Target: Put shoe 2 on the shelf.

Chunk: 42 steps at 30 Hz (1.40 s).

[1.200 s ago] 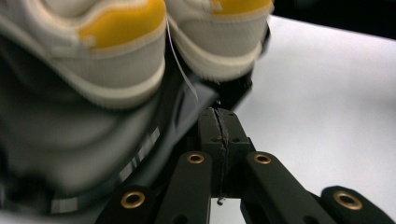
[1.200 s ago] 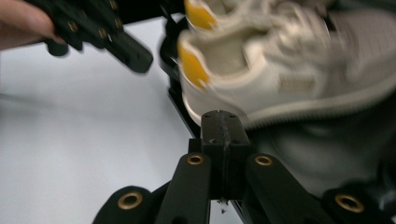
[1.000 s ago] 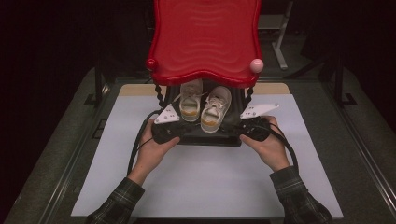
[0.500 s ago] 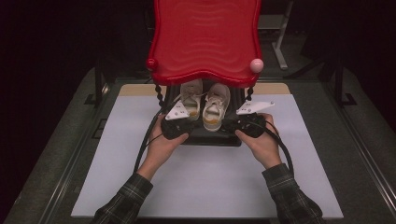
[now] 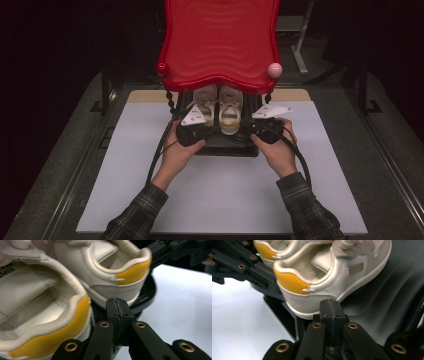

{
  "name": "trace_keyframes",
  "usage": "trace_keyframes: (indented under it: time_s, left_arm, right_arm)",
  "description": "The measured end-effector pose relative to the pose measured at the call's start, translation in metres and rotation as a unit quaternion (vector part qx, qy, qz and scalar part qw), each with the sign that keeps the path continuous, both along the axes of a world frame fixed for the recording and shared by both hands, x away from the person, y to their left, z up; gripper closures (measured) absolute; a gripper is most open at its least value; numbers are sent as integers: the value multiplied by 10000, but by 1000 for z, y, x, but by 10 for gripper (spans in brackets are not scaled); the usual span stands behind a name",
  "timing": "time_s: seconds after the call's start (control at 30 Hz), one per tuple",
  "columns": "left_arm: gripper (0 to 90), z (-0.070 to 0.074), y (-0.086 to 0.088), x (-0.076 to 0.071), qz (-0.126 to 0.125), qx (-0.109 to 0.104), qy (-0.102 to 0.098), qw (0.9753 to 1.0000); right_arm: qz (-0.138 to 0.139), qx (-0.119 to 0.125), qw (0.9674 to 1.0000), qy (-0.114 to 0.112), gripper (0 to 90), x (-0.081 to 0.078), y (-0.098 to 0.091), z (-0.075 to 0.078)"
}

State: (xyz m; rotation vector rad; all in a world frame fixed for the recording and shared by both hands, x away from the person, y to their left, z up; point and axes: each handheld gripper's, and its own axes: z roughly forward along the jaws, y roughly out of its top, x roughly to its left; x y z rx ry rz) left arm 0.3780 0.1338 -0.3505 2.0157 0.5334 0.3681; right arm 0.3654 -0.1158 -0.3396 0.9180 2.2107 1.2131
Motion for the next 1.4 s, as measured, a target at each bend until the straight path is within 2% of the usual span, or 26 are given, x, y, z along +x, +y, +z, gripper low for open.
trace_keyframes:
  time_s: [0.1,0.23,0.4,0.57,0.63,0.9,1.07,1.1,1.3,1.4]
  left_arm:
    - [898,3,-2,-8,-154,-90,-23,9998]
    - [898,3,-8,-9,-185,-47,-78,9998]
    - [898,2,-9,-2,-108,-125,-35,9999]
    - [898,0,-13,4,-86,-16,32,10000]
    - [898,-2,-14,5,-99,-52,63,9999]
    - [867,4,-6,-6,-107,-35,54,9999]
    - [790,4,6,-20,-146,34,255,9996]
    - [775,5,11,-23,-171,118,274,9994]
    - [602,0,34,-42,-61,283,444,9986]
    - [519,-3,47,-50,-3,411,498,9979]
  right_arm:
    - [132,100,9999,5,900,-8,-2,2]
    - [379,126,9992,20,899,-15,5,2]
    - [317,141,9994,9,900,-9,7,3]
    - [196,156,9997,65,900,-3,6,1]
    - [172,185,9996,98,900,-1,5,-1]
    - [263,244,9993,120,899,-9,-1,-1]
    - [373,344,9986,166,894,-23,-10,0]
    - [397,333,9985,198,885,-25,-12,-1]
    - [480,378,9976,332,737,-42,-27,-10]
    - [498,362,9975,338,625,-52,-35,-15]
